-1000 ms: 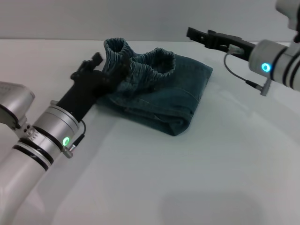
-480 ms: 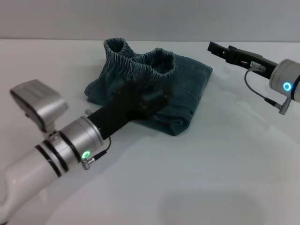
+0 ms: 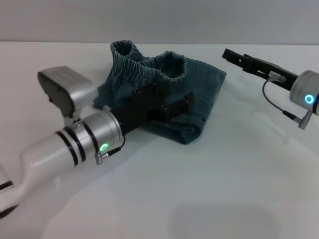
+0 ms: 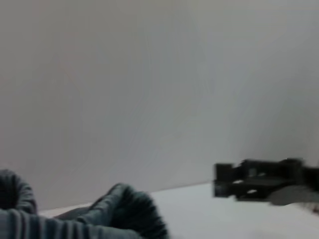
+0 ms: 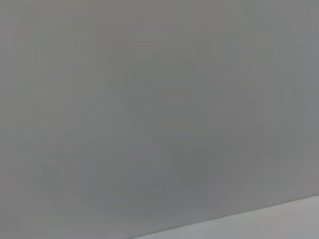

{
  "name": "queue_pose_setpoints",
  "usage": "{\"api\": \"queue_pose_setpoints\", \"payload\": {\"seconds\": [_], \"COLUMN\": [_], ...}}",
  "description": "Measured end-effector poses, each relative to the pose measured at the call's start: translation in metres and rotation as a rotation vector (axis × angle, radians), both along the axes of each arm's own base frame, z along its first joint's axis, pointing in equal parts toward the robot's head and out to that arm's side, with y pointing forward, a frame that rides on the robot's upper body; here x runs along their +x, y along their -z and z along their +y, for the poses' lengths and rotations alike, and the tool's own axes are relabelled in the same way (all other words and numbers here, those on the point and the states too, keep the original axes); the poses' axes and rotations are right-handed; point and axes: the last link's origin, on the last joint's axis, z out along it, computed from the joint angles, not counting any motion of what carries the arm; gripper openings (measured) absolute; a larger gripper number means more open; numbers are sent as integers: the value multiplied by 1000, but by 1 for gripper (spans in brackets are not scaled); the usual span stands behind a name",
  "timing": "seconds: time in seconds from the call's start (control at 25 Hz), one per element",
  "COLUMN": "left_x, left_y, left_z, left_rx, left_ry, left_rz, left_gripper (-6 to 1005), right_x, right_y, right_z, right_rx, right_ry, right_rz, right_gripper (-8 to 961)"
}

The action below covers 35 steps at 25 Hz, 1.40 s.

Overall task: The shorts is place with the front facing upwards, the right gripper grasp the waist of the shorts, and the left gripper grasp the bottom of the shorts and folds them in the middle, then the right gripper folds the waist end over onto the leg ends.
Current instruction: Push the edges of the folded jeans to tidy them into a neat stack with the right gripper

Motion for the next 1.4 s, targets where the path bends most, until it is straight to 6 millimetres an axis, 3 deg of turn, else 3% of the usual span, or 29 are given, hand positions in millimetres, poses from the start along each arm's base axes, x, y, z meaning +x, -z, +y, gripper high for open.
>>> {"api": "queue_pose_setpoints", "payload": {"seconds": [0.32,0.44,0.48,0.64,0.92,1.12,1.4], "left_x": [5,5,1,-15,-35,-38,-48], "left_y": [-5,-5,-19,-37,-47,-62,-85], "left_z": [29,29,47,58,51,41,34], "left_rx": [78,78,159,249,284,369,496], "left_ry": [-29,-29,-62,-122,-183,-170,-162], "left_rz": [104,104,138,153,132,65,48], "left_gripper": [830,830,830,830,829,829,829], "right_x": [-1,-1,0,0,-1,-12,-18], "right_y": [2,1,1,2,2,-2,-24], "right_z": [-8,-11,-12,-16,-21,-22,-6], "right_rx": [-27,-34,-36,-42,-49,0,287], "right_ry": [-8,-11,-14,-20,-48,-207,-350], "right_rz": [59,83,87,98,117,-5,-273], "right_gripper": [717,717,717,717,716,716,716]}}
